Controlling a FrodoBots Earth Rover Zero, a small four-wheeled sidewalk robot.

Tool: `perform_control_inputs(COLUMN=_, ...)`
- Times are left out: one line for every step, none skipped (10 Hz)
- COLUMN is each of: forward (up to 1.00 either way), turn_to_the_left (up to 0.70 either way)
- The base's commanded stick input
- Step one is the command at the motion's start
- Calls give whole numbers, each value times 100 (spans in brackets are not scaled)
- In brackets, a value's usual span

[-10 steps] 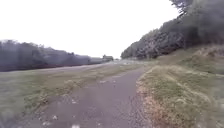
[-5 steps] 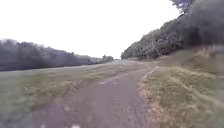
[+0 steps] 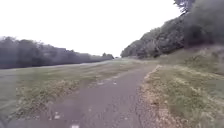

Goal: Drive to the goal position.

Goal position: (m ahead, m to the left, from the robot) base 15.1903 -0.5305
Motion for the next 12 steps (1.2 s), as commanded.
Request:
perform_control_inputs(forward=60, turn_to_the_left=-14)
perform_control_inputs(forward=60, turn_to_the_left=-14)
perform_control_inputs(forward=60, turn_to_the_left=-14)
perform_control_inputs(forward=60, turn_to_the_left=-14)
perform_control_inputs(forward=60, turn_to_the_left=-14)
perform_control_inputs(forward=60, turn_to_the_left=-14)
perform_control_inputs(forward=60, turn_to_the_left=-14)
perform_control_inputs(forward=60, turn_to_the_left=-14)
perform_control_inputs(forward=60, turn_to_the_left=-14)
perform_control_inputs(forward=60, turn_to_the_left=-14)
perform_control_inputs(forward=60, turn_to_the_left=-14)
perform_control_inputs(forward=60, turn_to_the_left=-14)
